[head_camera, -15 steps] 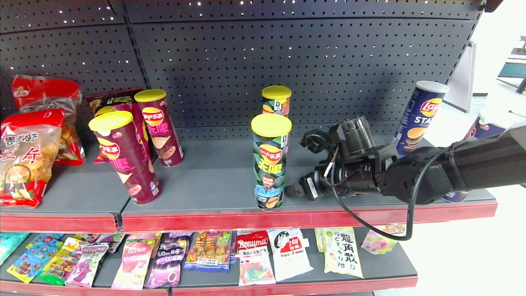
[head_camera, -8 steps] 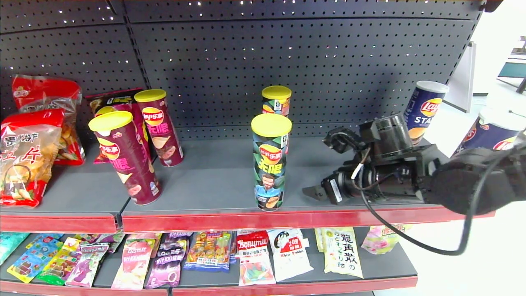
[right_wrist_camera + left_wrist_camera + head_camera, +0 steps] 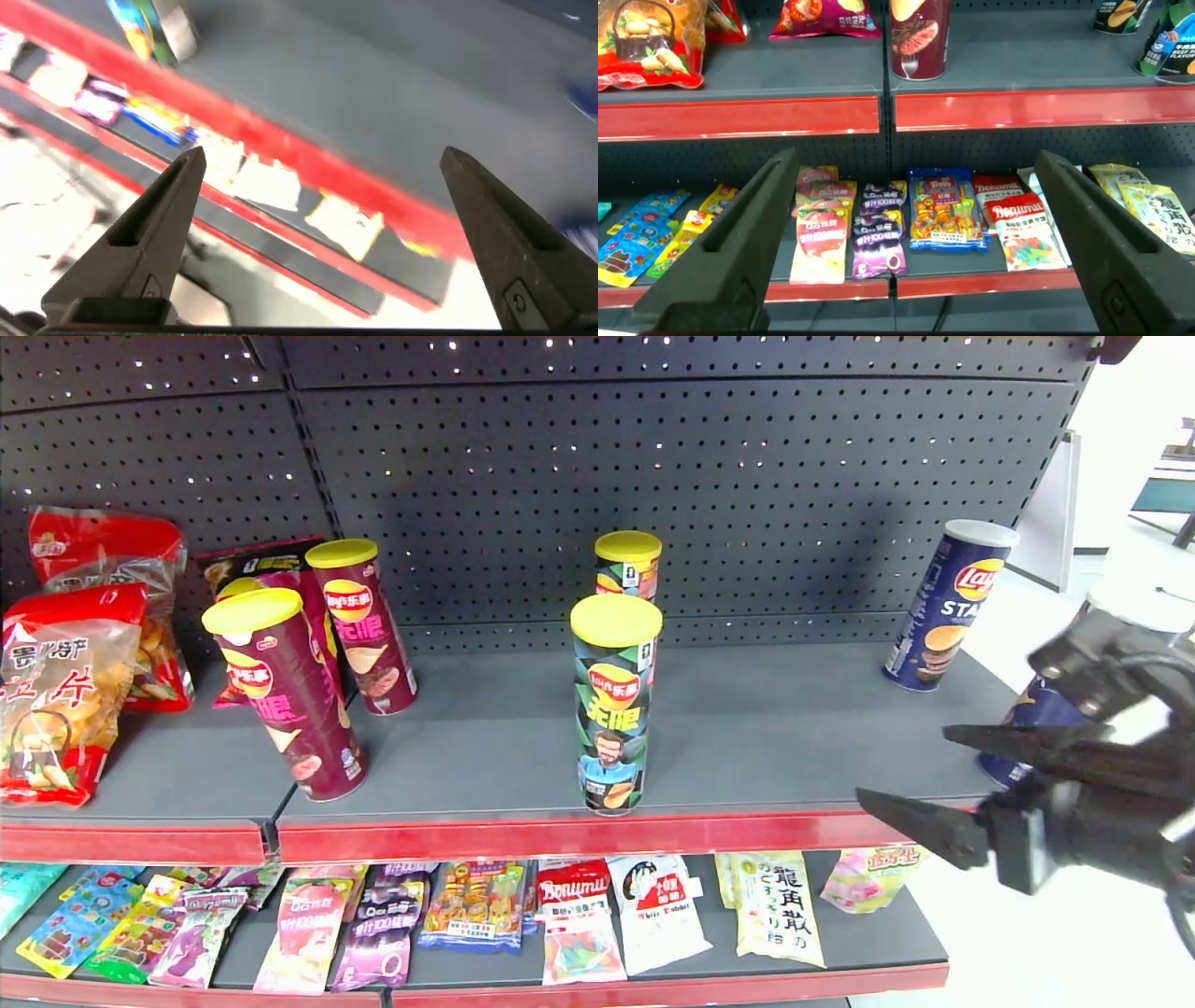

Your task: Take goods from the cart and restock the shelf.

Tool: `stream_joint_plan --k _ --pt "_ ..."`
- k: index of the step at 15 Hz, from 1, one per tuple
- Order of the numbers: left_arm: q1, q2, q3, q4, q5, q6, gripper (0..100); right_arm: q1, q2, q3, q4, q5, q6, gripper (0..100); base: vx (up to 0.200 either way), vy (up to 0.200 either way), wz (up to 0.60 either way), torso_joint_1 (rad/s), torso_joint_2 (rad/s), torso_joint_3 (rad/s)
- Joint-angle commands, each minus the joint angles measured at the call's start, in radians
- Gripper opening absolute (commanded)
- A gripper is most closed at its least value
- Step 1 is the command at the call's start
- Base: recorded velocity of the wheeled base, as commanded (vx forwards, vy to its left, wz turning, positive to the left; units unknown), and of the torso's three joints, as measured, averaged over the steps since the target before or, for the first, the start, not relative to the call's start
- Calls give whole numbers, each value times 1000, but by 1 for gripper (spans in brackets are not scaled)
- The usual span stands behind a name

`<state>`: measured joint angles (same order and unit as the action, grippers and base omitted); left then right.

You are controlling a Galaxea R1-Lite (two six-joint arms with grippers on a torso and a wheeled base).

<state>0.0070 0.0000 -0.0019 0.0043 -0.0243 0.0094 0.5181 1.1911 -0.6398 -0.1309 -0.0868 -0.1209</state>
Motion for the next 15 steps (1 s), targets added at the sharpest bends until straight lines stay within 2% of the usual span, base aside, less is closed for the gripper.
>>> stream_joint_plan --k 1,3,5,6,9,10,12,13,15 --pt "1 0 0 0 0 0 100 -109 -340 192 48 -33 -33 100 0 0 0 0 0 0" --pt "1 0 0 0 0 0 100 -375 -507 200 197 -22 -23 100 0 0 0 0 0 0" --pt "1 0 0 0 0 0 100 -541 -616 264 203 -21 3 100 0 0 0 0 0 0" --pt "1 0 -1 0 0 0 100 -561 -680 304 201 -21 12 100 0 0 0 0 0 0" --pt "-1 0 -1 0 0 0 100 -527 -975 442 212 9 30 100 0 0 0 0 0 0" --pt "1 0 0 0 0 0 100 -517 -1191 577 197 21 20 100 0 0 0 0 0 0" --pt "1 0 0 0 0 0 100 -515 -1191 632 74 -59 83 100 0 0 0 0 0 0" --pt "1 0 0 0 0 0 100 -515 -1191 638 74 -90 122 100 0 0 0 0 0 0" --pt "1 0 0 0 0 0 100 -515 -1191 635 82 -39 121 100 0 0 0 0 0 0"
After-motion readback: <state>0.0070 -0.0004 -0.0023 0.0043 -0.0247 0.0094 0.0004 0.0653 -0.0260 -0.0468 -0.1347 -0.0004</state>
